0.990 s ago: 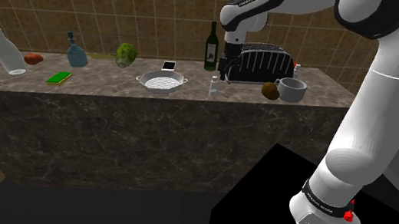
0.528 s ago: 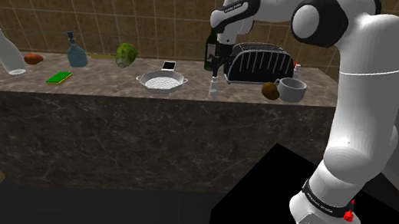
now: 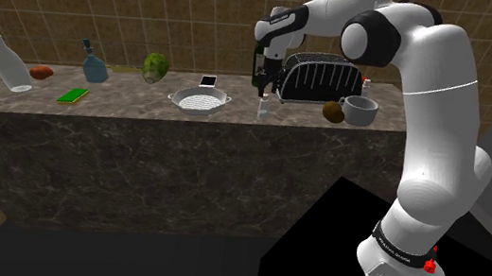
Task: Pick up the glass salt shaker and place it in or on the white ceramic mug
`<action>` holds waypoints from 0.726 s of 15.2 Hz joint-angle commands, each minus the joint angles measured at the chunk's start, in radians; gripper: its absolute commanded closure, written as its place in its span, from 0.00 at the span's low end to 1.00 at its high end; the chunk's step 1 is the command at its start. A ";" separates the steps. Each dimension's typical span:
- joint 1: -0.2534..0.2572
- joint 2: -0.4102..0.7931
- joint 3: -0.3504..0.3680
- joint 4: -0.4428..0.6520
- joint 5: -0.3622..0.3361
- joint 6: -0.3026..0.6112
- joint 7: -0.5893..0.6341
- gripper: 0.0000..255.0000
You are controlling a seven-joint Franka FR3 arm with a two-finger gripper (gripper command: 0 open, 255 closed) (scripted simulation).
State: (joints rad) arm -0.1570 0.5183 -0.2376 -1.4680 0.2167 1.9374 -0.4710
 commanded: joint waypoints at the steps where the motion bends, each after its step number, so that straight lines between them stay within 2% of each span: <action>1: 0.001 0.010 0.002 -0.014 0.003 0.025 -0.002 0.00; 10: 0.002 0.016 0.004 -0.026 0.006 0.042 -0.004 0.00; 11: 0.002 0.016 0.004 -0.026 0.006 0.042 -0.004 1.00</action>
State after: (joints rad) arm -0.1550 0.5346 -0.2340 -1.4939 0.2224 1.9797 -0.4747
